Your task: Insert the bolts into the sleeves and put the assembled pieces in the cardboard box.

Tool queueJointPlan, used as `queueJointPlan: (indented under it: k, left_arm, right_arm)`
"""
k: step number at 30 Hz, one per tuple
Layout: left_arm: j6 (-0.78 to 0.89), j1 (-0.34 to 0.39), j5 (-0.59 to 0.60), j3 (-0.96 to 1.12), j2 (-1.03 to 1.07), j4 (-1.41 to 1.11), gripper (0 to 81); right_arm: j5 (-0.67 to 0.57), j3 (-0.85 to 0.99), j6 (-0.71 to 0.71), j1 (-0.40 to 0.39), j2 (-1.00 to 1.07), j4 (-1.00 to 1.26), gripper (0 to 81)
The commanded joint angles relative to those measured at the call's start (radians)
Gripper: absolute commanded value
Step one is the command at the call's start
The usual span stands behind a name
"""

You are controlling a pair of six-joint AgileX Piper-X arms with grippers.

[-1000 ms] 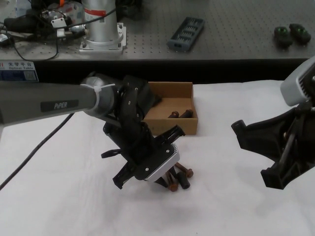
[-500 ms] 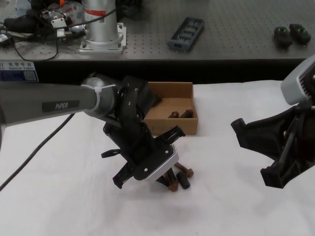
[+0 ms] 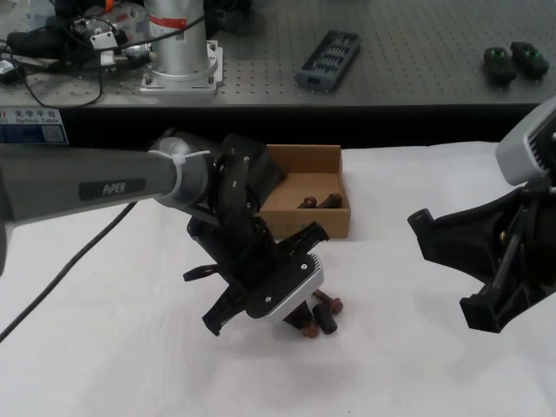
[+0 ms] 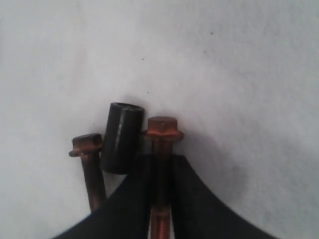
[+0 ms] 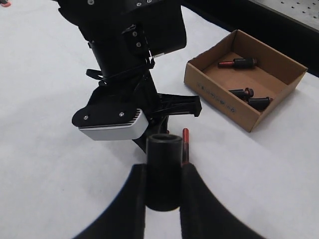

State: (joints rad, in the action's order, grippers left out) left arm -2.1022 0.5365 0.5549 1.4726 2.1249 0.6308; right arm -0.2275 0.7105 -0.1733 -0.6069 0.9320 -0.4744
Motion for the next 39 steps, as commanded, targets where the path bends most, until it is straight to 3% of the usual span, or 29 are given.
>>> queueJointPlan:
  k: [1, 7, 13, 20, 24, 28, 32, 39]
  left_arm:
    - [0.098, 0.048, -0.026, -0.018, 0.045, 0.019, 0.6]
    - [0.411, 0.082, -0.029, -0.018, -0.040, -0.080, 0.6]
    - [0.593, 0.095, -0.089, -0.018, -0.203, -0.117, 0.6]
    - [1.077, 0.099, -0.144, -0.018, -0.378, -0.016, 0.6]
    - [1.348, 0.107, -0.283, -0.018, -0.488, 0.075, 0.6]
    - [1.629, 0.107, -0.383, -0.018, -0.615, 0.125, 0.6]
    - [1.900, 0.105, -0.395, -0.018, -0.731, 0.107, 0.6]
    - [1.990, 0.095, -0.392, -0.018, -0.840, 0.023, 0.6]
  right_arm:
    - [-0.014, 0.003, 0.001, -0.001, -0.025, 0.016, 1.9]
    - [-0.014, 0.003, -0.006, -0.001, -0.130, 0.016, 1.9]
    - [-0.006, 0.003, 0.015, -0.001, -0.260, 0.016, 1.9]
    - [-0.006, 0.003, 0.173, -0.001, -0.343, 0.016, 1.9]
    - [-0.008, 0.003, 0.249, -0.001, -0.359, 0.016, 1.9]
    - [-0.030, 0.003, 0.274, -0.001, -0.345, 0.006, 1.9]
    - [-0.061, 0.003, 0.275, -0.001, -0.291, 0.013, 1.9]
    - [-0.186, 0.003, 0.348, -0.001, -0.154, 0.120, 1.9]
